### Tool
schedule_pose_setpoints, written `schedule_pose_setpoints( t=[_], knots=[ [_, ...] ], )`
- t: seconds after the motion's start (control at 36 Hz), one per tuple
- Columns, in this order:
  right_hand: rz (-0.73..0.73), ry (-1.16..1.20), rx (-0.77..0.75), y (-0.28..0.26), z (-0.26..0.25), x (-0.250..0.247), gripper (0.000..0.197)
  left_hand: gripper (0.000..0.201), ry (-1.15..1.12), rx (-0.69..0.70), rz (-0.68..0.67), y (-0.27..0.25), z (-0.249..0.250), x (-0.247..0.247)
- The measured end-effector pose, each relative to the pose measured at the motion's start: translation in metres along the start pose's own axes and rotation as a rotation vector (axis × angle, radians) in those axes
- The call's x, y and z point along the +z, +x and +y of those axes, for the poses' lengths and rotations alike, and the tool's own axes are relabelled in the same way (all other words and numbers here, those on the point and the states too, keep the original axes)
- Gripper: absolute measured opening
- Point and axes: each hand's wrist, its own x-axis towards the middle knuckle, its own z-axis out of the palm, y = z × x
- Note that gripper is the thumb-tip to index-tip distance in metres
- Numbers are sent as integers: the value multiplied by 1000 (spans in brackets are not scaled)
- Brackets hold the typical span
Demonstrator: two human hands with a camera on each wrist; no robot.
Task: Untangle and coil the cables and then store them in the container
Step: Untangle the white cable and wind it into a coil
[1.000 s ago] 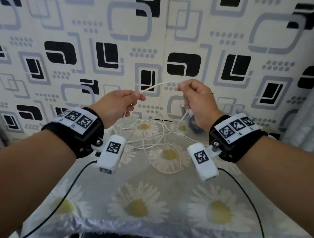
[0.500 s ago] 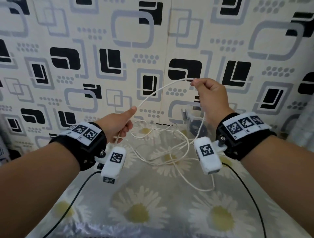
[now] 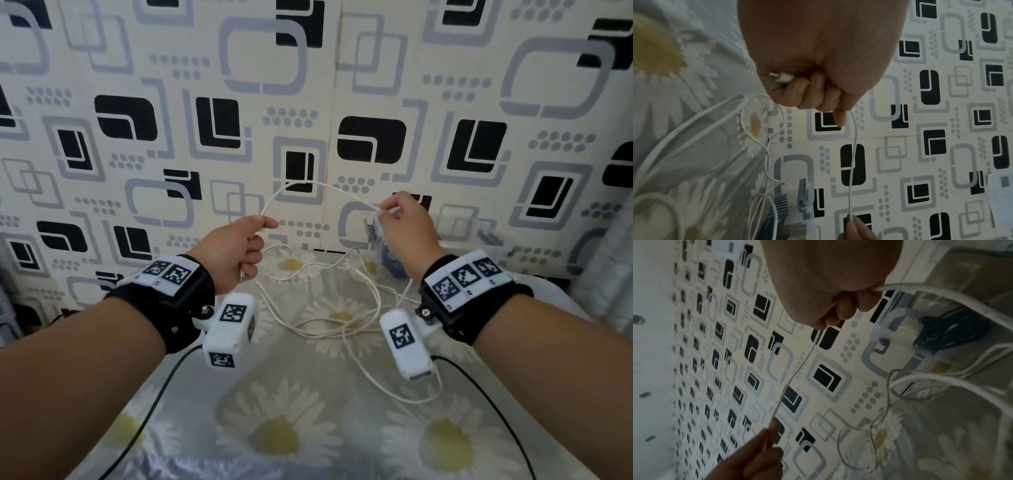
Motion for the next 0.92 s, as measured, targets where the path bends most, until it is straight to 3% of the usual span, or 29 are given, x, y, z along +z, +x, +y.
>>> schedule_pose_setpoints(
  t=[0.25, 0.39, 0.47, 0.67, 0.92],
  knots=[
    [-285, -268, -131, -11, 6, 17, 12, 28, -200, 74, 116, 11, -6, -1],
    [-537, -437, -154, -19, 3, 23, 38, 25, -323, 96, 165, 20, -9, 0],
    [-658, -496, -201, -21, 1, 26, 43, 26, -286, 129, 170, 27, -12, 2],
    [-800, -439, -292, -20, 1, 29, 38, 30, -185, 165, 43, 43, -18, 5],
    [-863, -361, -299, -16, 2, 33, 32, 28, -323, 177, -97, 60, -16, 18]
  ],
)
